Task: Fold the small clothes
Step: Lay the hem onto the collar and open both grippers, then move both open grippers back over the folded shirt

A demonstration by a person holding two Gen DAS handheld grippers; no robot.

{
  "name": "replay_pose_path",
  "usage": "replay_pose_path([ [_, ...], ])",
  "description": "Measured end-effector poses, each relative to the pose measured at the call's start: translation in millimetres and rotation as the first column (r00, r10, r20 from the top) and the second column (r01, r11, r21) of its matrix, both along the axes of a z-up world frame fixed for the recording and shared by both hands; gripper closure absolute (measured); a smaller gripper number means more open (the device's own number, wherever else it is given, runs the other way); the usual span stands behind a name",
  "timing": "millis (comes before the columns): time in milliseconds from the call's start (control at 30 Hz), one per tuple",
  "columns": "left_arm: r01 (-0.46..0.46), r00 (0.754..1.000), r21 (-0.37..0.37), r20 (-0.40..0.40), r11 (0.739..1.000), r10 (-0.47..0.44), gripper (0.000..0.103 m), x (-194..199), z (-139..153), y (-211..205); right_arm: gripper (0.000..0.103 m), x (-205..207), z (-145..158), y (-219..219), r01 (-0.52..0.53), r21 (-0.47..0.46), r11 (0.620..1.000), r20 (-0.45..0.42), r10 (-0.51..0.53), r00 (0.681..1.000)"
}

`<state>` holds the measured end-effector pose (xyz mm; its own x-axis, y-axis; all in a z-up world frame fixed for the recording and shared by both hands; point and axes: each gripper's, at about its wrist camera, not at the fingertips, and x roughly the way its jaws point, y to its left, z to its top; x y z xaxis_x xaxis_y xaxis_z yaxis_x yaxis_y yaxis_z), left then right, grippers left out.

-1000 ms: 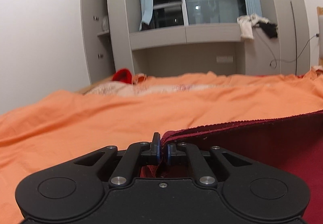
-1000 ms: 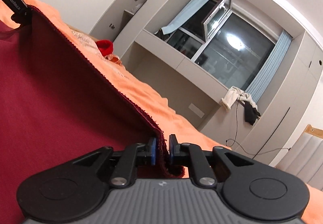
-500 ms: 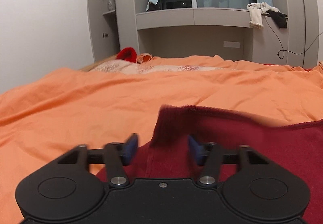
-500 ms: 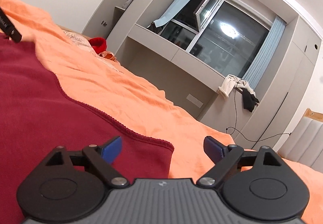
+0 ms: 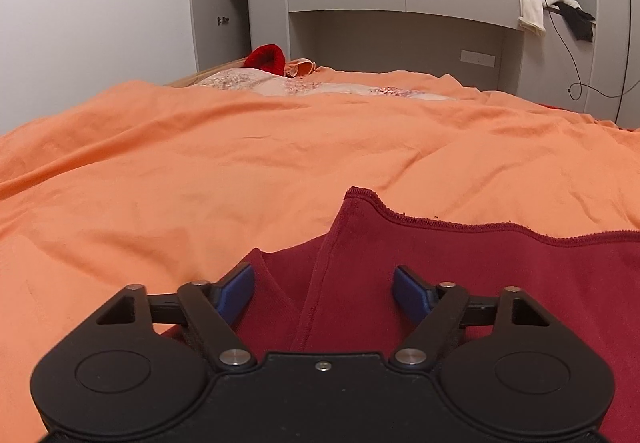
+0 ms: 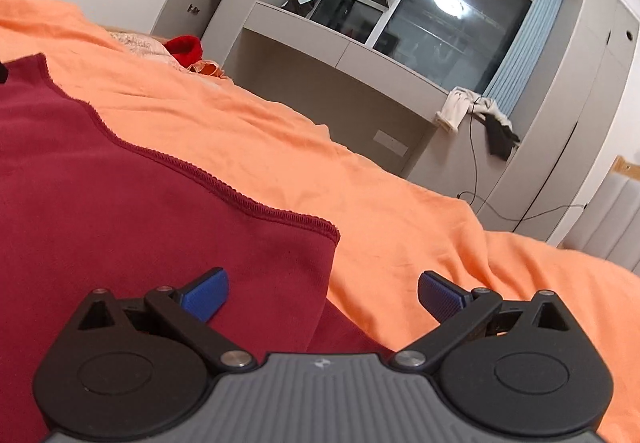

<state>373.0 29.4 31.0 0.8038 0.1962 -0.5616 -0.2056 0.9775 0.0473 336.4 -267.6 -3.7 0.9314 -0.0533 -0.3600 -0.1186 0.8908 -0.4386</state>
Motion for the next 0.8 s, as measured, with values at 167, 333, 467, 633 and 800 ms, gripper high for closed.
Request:
replay_pose_path([
  [167,-0.016,1.000,0.006,0.020,1.000,0.015,0.006,-4.0,7.6,-4.5,0.000,-12.9,11.4,-7.8,0.033,0.020,0.999,0.069,-0.034,0.997],
  [333,-0.021,0.997,-0.068,0.078,0.997,0.026,0.001,-21.9,20.8,1.1,0.000,-32.2,31.1,-17.6,0.114,0.037,0.993,0.162,-0.118,0.980],
  [467,-0.013,0.995,-0.181,0.093,0.983,0.030,0.001,-37.8,27.8,15.2,0.000,-52.1,48.7,-22.0,0.102,0.110,0.989,0.194,-0.122,0.973],
  [633,-0.038,0.990,-0.248,0.124,0.968,0.070,0.001,-58.4,36.1,36.3,0.000,-85.0,65.2,-13.8,0.002,0.185,0.983,0.214,-0.042,0.976],
  [800,-0.064,0.978,-0.276,0.173,0.959,0.115,0.001,-84.2,45.1,58.5,0.000,-114.7,73.5,5.6,-0.121,0.243,0.963,0.201,0.073,0.977],
])
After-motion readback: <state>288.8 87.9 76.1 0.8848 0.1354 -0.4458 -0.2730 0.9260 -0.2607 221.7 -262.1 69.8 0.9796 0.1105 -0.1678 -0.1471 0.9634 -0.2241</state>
